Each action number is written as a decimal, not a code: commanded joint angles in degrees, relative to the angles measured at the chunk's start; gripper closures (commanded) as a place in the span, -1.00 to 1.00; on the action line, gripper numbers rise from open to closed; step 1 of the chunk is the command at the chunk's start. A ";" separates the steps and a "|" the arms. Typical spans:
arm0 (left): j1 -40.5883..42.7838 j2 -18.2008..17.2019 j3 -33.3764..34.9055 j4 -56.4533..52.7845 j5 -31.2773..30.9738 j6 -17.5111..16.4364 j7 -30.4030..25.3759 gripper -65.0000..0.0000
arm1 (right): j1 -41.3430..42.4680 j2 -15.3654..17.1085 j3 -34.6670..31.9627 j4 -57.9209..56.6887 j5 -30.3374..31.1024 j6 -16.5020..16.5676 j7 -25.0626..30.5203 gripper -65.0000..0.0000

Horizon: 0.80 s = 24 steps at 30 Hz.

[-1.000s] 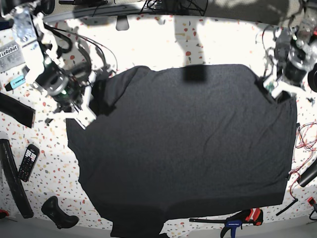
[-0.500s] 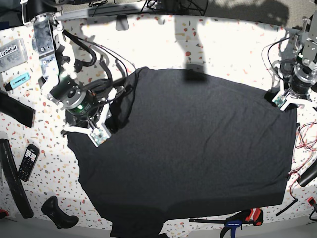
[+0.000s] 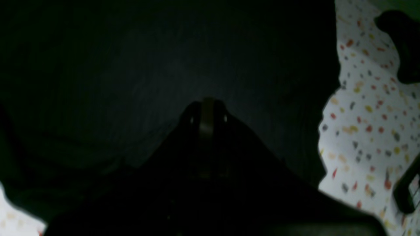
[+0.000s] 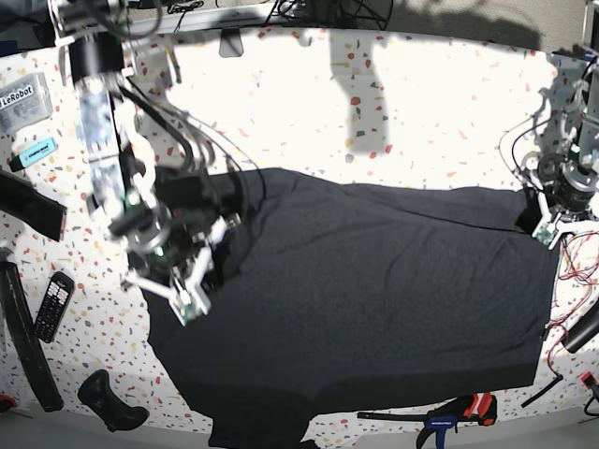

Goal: Fold the T-shirt properly
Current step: 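Lift the shoulder corners and pull them toward the hem with both grippers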

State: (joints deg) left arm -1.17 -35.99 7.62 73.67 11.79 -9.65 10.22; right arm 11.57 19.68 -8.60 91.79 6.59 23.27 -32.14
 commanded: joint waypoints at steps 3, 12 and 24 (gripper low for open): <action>-2.54 -0.24 -0.48 -2.14 -0.11 0.81 -2.67 1.00 | 4.90 -1.07 0.39 -2.82 -0.61 -0.17 1.44 1.00; -8.00 4.13 -0.48 -12.00 0.13 0.87 -4.31 1.00 | 12.83 -3.98 0.39 -12.39 -0.59 -0.17 2.27 1.00; -11.06 5.31 -0.50 -13.90 0.13 4.50 -4.31 1.00 | 18.67 -4.96 0.39 -16.61 -0.52 -0.17 2.54 1.00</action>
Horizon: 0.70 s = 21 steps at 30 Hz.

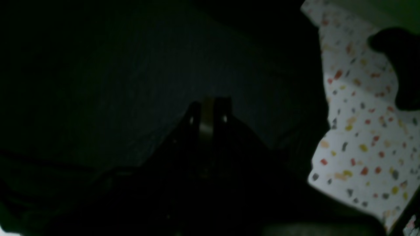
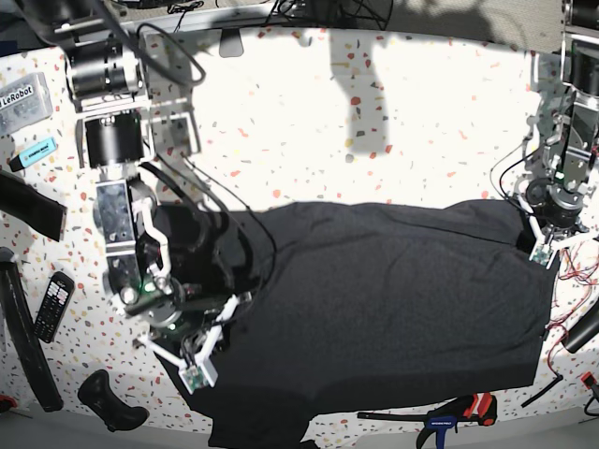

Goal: Fold the T-shirt properly
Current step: 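Lift the shoulder corners and pull them toward the hem with both grippers, then lay the folded shoulder edge down and open both grippers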

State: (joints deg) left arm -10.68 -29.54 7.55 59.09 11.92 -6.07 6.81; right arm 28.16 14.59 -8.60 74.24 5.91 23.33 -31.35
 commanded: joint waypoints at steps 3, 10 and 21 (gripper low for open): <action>-2.23 -1.11 -0.42 0.68 -0.02 0.92 -1.16 1.00 | 3.54 0.17 0.39 0.94 0.09 -0.22 1.81 1.00; -4.20 -0.92 -0.42 0.68 0.02 0.90 -1.57 1.00 | 5.35 0.17 0.39 0.33 0.07 -0.24 3.15 1.00; -4.90 -0.98 -0.42 0.66 2.14 0.96 -0.66 1.00 | 9.51 0.22 0.39 -6.38 -3.98 -0.39 3.45 1.00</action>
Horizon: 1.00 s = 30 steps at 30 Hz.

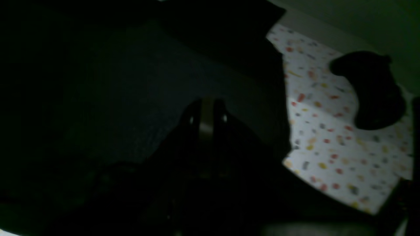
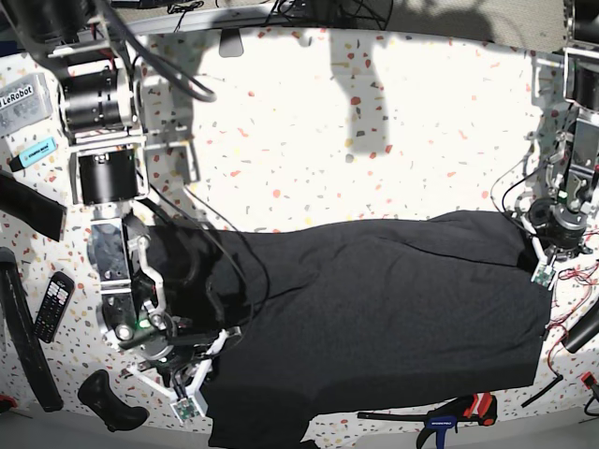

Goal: Fold the T-shirt properly
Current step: 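Lay the folded shoulder edge down and open both grippers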

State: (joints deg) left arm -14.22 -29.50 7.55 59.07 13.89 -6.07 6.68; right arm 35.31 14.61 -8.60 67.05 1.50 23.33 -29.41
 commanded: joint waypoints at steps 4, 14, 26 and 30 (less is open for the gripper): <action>-1.38 -1.03 -0.42 0.68 0.15 5.95 1.70 1.00 | 3.52 0.33 0.39 0.81 -0.26 -0.44 0.70 1.00; -1.99 -1.16 -0.42 0.68 -0.04 10.58 5.33 1.00 | 3.87 0.31 0.39 0.81 -1.18 -3.61 0.57 1.00; -1.99 -1.16 -0.42 0.68 -0.04 6.60 -1.53 1.00 | 3.98 0.33 0.39 0.81 -4.57 -7.98 3.06 1.00; -2.01 -1.16 -0.42 0.68 -0.07 3.67 -2.47 1.00 | 4.68 0.31 0.39 0.42 -4.55 -7.89 3.85 1.00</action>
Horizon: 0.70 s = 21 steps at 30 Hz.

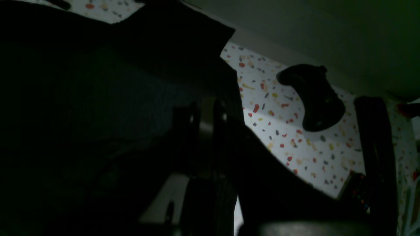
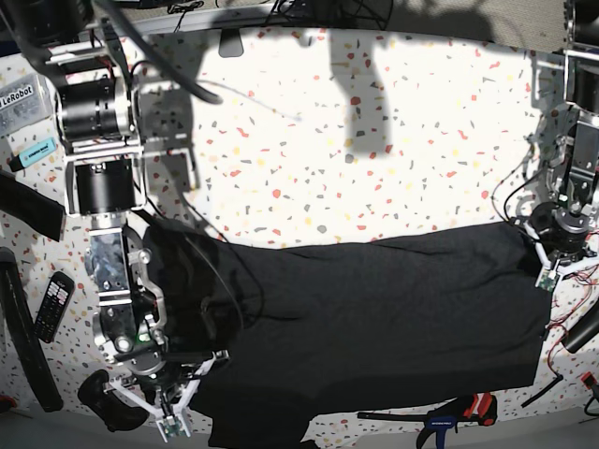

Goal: Fold the T-shirt properly
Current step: 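Lay the folded shoulder edge down and open both grippers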

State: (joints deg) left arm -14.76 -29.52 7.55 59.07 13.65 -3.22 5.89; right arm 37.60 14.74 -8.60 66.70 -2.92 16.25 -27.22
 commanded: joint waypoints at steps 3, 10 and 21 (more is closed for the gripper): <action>-1.44 -1.16 -0.42 0.68 0.13 0.76 -2.60 1.00 | 3.76 0.17 0.37 -2.08 -0.11 -0.81 1.73 1.00; -1.46 -1.16 -0.42 0.68 -3.43 0.76 -2.97 1.00 | 7.06 0.17 0.39 -13.05 -0.11 -0.81 1.73 1.00; -1.62 -1.16 -0.42 0.50 -3.23 0.83 -3.19 1.00 | 6.97 0.13 0.39 -14.01 4.13 2.25 -1.53 1.00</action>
State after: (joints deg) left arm -14.76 -29.52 7.55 58.92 10.39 -3.22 4.21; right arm 42.09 14.61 -8.60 51.70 0.86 18.33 -29.95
